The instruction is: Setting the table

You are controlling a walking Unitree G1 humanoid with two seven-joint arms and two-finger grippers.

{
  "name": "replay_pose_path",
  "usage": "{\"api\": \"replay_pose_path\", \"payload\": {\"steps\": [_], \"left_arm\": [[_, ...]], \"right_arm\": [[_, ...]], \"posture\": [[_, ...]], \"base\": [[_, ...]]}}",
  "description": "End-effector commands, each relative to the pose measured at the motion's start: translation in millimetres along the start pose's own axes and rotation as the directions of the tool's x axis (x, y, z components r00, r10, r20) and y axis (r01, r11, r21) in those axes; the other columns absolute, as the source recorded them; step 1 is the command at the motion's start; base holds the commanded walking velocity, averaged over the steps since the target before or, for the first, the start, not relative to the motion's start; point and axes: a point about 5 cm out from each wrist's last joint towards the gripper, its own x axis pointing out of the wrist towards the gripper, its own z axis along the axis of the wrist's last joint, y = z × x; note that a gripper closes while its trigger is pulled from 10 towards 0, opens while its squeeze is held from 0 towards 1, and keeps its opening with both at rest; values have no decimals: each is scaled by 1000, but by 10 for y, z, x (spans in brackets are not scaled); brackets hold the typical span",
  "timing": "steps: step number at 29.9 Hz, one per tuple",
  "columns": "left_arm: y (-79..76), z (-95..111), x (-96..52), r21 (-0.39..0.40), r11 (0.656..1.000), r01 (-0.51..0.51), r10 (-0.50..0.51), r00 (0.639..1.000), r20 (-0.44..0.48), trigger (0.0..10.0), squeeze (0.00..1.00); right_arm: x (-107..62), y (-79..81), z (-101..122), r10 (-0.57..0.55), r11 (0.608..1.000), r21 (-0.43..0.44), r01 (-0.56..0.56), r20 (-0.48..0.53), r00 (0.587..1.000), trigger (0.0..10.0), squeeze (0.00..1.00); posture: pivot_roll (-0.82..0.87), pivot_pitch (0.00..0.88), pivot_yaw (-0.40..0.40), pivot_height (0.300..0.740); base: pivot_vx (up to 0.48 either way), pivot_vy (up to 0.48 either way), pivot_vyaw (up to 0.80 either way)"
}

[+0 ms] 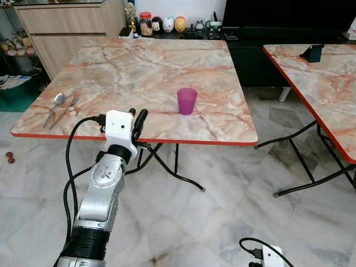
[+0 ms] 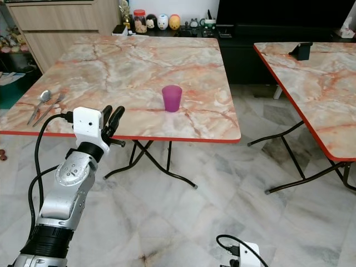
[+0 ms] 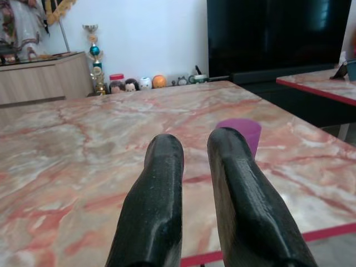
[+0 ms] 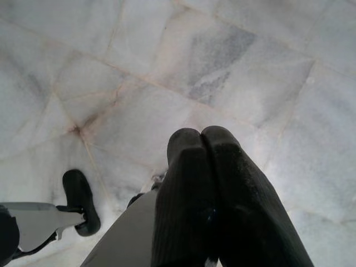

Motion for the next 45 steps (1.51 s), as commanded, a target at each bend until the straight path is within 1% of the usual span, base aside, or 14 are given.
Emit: {"api": "replay_pose_path", "payload": {"steps": [1,5,45], "left_arm": [[12,-10,4,9,1000,-5,5,1000,-12,10000,0],[10,-4,8,12,1000,-4,4,1000,-10,10000,0],[-3,-15,7,8,1000,16,-16,1000,-13,10000,0]], "right_arm": [[0,-14,11,-4,1000,-9,4,0,1000,10000,0],[0,-17,6,-10,1000,14,10,1,1000,10000,0],[-3,-24,-4,-12,1000,3,12,-5,1000,10000,0]], "posture": [[56,0,-23,740],[55,0,-23,740],[59,0,-24,740]], "base": [[292,0,494],[303,0,125],[313,0,0]]}}
